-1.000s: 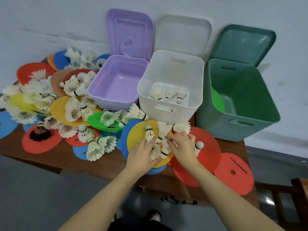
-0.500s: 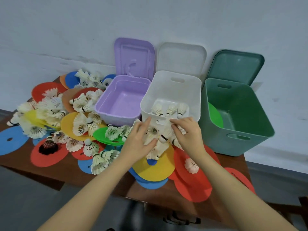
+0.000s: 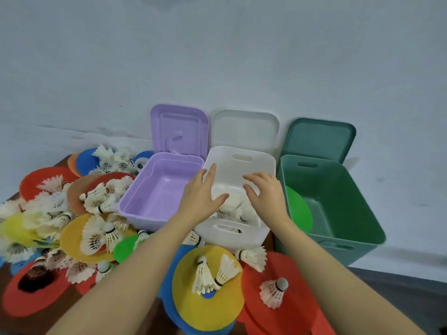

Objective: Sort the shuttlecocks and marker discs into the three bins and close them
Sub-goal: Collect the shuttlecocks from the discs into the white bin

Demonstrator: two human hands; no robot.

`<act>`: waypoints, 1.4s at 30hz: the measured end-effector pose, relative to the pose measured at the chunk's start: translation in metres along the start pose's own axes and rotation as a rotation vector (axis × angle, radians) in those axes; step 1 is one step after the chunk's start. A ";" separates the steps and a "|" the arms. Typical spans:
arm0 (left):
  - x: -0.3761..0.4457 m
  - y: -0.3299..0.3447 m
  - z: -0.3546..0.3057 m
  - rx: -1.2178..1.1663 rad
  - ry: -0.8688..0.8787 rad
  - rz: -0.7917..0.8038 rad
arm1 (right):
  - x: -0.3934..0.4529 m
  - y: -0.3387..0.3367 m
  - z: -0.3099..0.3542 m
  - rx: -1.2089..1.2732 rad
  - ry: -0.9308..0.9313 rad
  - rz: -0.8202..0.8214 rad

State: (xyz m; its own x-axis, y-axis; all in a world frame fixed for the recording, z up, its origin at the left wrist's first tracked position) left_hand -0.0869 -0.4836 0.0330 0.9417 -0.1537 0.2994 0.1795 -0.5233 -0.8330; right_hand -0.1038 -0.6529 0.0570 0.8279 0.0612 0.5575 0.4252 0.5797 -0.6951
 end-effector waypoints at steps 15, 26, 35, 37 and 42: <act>-0.127 0.034 0.034 -0.056 0.034 -0.019 | -0.131 0.051 0.018 0.055 -0.082 0.299; -0.168 0.124 0.063 0.015 -0.275 0.423 | -0.176 0.096 -0.007 -0.137 0.024 0.384; -0.172 0.096 0.054 -0.401 -0.240 0.145 | -0.173 0.064 -0.005 -0.019 0.003 0.189; -0.166 0.069 0.048 -0.408 -0.167 0.037 | -0.164 0.052 0.000 0.037 -0.027 0.147; -0.140 0.006 0.024 -0.351 0.035 -0.191 | -0.126 0.021 0.024 0.199 -0.075 0.039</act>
State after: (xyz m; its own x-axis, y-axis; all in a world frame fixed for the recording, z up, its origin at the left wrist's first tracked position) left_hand -0.2109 -0.4450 -0.0251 0.8893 -0.0514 0.4544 0.2363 -0.7991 -0.5528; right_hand -0.2083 -0.6291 -0.0166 0.8096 0.1426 0.5694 0.3065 0.7245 -0.6174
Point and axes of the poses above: each hand's wrist, its own x-axis towards the middle knuckle, its own y-axis out of the palm, z = x × y, the point moved 7 cm from there along x, towards the middle knuckle
